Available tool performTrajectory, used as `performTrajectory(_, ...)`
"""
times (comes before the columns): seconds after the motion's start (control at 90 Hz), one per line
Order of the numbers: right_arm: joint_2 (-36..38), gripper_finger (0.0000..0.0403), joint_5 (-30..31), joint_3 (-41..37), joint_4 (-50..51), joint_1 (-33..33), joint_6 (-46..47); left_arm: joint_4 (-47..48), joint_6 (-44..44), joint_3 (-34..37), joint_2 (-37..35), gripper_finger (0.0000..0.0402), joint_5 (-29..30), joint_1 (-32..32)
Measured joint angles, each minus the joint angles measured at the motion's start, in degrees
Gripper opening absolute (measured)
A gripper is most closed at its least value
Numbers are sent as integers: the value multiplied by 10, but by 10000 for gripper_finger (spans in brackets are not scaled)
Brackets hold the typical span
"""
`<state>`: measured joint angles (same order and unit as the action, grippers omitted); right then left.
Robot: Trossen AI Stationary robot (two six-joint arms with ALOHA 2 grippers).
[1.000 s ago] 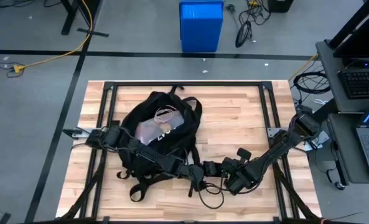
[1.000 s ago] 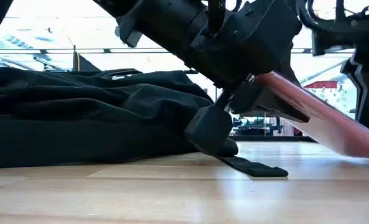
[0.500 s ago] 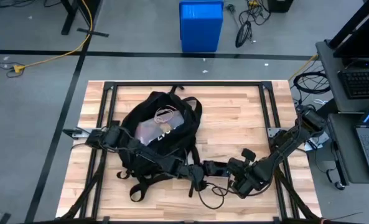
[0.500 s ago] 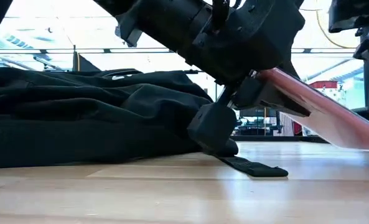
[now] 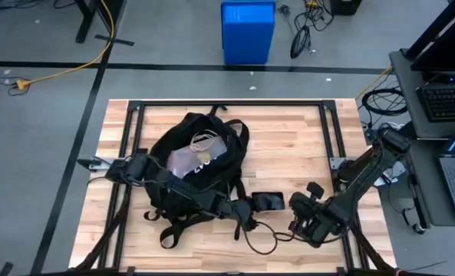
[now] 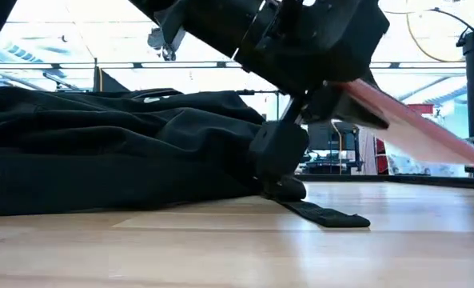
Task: Unpack backpack
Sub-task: Put the cellphone into the black backpack
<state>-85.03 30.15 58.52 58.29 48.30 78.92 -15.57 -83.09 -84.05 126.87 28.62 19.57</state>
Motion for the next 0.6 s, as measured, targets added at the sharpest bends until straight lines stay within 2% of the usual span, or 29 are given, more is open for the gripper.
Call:
performTrajectory(0.178,30,0,115,0,6,18,9,-10,-3,0,-9,33,6,-1)
performTrajectory(0.444,59,0,195,0,10,21,-20,-17,-4,0,-36,33,57,-7)
performTrajectory(0.6,85,0,291,25,44,15,-65,-16,-1,0,-58,34,79,-11)
